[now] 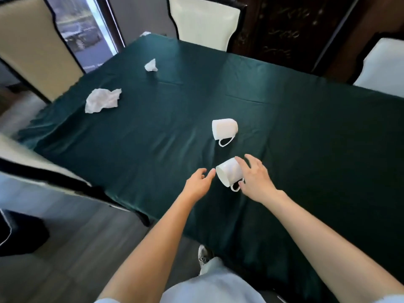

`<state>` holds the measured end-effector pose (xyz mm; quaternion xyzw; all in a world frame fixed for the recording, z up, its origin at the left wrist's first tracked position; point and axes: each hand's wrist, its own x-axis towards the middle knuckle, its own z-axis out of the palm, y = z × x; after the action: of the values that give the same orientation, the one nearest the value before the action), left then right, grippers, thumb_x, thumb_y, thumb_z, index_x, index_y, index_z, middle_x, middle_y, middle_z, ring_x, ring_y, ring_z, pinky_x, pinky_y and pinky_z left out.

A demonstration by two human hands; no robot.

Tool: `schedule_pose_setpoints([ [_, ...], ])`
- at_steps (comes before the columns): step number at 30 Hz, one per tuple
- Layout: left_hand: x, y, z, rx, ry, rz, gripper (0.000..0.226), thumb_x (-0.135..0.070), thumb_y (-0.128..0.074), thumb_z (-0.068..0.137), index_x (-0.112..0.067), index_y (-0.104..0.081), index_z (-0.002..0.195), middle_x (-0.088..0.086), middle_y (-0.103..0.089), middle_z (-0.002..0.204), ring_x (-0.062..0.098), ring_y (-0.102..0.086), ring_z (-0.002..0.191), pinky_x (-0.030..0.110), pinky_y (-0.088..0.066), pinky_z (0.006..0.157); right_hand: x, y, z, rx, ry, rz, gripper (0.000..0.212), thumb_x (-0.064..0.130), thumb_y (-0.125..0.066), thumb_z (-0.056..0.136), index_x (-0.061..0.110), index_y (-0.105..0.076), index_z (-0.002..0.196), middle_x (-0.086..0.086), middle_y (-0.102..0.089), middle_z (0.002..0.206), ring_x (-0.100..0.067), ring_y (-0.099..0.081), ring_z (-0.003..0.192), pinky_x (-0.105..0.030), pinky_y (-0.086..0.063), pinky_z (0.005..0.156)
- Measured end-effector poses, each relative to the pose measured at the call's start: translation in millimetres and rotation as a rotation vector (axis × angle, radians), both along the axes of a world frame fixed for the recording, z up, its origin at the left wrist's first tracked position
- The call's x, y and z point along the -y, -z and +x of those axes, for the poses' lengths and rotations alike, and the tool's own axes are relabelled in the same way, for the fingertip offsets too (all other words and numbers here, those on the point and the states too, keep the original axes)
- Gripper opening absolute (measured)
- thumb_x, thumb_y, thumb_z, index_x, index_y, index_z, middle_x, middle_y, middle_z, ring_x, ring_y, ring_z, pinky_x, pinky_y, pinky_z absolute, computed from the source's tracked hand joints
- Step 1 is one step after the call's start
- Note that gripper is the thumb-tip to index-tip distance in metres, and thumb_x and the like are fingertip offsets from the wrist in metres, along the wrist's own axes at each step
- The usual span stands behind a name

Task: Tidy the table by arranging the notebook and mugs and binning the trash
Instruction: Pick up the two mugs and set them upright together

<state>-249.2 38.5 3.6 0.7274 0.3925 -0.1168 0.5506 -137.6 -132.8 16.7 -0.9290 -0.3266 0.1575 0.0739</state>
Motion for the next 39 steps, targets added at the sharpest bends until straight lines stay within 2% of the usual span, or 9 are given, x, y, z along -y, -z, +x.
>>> schedule_pose_setpoints([
  [3, 3.1, 4.3, 24.1, -0.012, -0.046, -0.091, 0.073, -0.067, -0.05, 0.098, -0.025, -0.044, 0.158, -0.002, -0.051, 0.16, 0.022, -0.052, 0.139, 0.041, -0.051, 0.107, -7.6, 13.5, 12.4, 0.004, -0.065, -0.04, 0.099, 0.014, -0.074, 0.086, 0.021, -0.016, 0.166, -0.016, -0.012, 0.172, -0.037, -0.014, 0.157, -0.046, -0.026, 0.123],
  [7, 10.8, 11.8, 50.2, -0.025, -0.073, -0.187, 0.07, -0.067, -0.048, 0.099, -0.027, -0.044, 0.157, -0.004, -0.053, 0.154, 0.019, -0.059, 0.122, 0.031, -0.05, 0.079, -13.9, 31.5, 23.7, -0.008, -0.116, -0.082, 0.111, 0.017, -0.079, 0.082, 0.026, -0.009, 0.167, -0.017, -0.005, 0.173, -0.039, -0.009, 0.159, -0.046, -0.021, 0.126],
  [12, 15.6, 22.6, 64.4, -0.038, -0.098, -0.257, 0.07, -0.069, -0.048, 0.098, -0.029, -0.045, 0.155, -0.005, -0.054, 0.149, 0.023, -0.056, 0.13, 0.034, -0.05, 0.086, -16.5, 45.1, 29.1, -0.037, -0.114, -0.097, 0.108, 0.02, -0.077, 0.086, 0.029, -0.006, 0.167, -0.015, -0.002, 0.174, -0.038, -0.006, 0.16, -0.044, -0.017, 0.127],
  [17, 16.2, 29.8, 68.2, -0.042, -0.157, -0.273, 0.055, -0.064, -0.044, 0.102, -0.031, -0.054, 0.144, -0.007, -0.062, 0.138, 0.018, -0.061, 0.121, 0.036, -0.054, 0.087, -20.7, 52.1, 26.8, -0.045, -0.091, -0.032, 0.104, 0.015, -0.073, 0.086, 0.028, -0.01, 0.167, -0.018, -0.005, 0.173, -0.038, -0.01, 0.159, -0.044, -0.018, 0.127],
  [23, 3.9, 21.1, 66.6, 0.002, -0.178, -0.292, 0.031, -0.063, -0.047, 0.101, -0.04, -0.067, 0.109, -0.013, -0.071, 0.121, 0.013, -0.065, 0.113, 0.035, -0.054, 0.088, -26.4, 44.5, 23.0, -0.085, 0.04, 0.134, 0.097, 0.015, -0.084, 0.074, 0.012, -0.038, 0.159, -0.02, -0.034, 0.163, -0.04, -0.037, 0.148, -0.045, -0.037, 0.117],
  [26, -9.9, 14.9, 65.6, 0.039, -0.179, -0.355, 0.037, -0.06, -0.051, 0.102, -0.032, -0.075, 0.109, -0.012, -0.081, 0.109, 0.018, -0.073, 0.11, 0.043, -0.057, 0.098, -26.8, 42.7, 15.0, -0.108, 0.179, 0.212, 0.104, 0.023, -0.097, 0.06, 0.003, -0.05, 0.15, -0.02, -0.049, 0.152, -0.041, -0.047, 0.138, -0.049, -0.047, 0.109],
  [30, -28.6, 1.6, 56.8, 0.055, -0.094, -0.355, 0.029, -0.055, -0.057, 0.101, -0.036, -0.077, 0.107, -0.03, -0.079, 0.096, 0.009, -0.07, 0.111, 0.041, -0.05, 0.097, -35.6, 42.5, -1.8, -0.162, 0.338, 0.315, 0.106, 0.034, -0.103, 0.052, 0.0, -0.058, 0.141, -0.016, -0.062, 0.136, -0.039, -0.056, 0.125, -0.045, -0.051, 0.102],
  [34, -48.4, -4.0, 37.0, 0.055, -0.011, -0.329, 0.026, -0.05, -0.055, 0.104, -0.048, -0.08, 0.095, -0.028, -0.079, 0.094, 0.014, -0.07, 0.111, 0.031, -0.053, 0.089, -57.7, 37.8, -26.3, -0.229, 0.389, 0.344, 0.098, 0.032, -0.097, 0.061, 0.005, -0.056, 0.145, -0.009, -0.063, 0.144, -0.033, -0.058, 0.131, -0.039, -0.043, 0.11],
  [39, -84.3, -7.0, 9.0, 0.095, 0.037, -0.321, 0.036, -0.047, -0.051, 0.107, -0.055, -0.078, 0.086, -0.028, -0.079, 0.097, 0.002, -0.071, 0.105, 0.022, -0.047, 0.08, -96.7, 33.4, -60.5, -0.301, 0.489, 0.437, 0.079, 0.028, -0.093, 0.059, 0.019, -0.061, 0.131, 0.0, -0.072, 0.121, -0.028, -0.068, 0.109, -0.043, -0.055, 0.09],
])
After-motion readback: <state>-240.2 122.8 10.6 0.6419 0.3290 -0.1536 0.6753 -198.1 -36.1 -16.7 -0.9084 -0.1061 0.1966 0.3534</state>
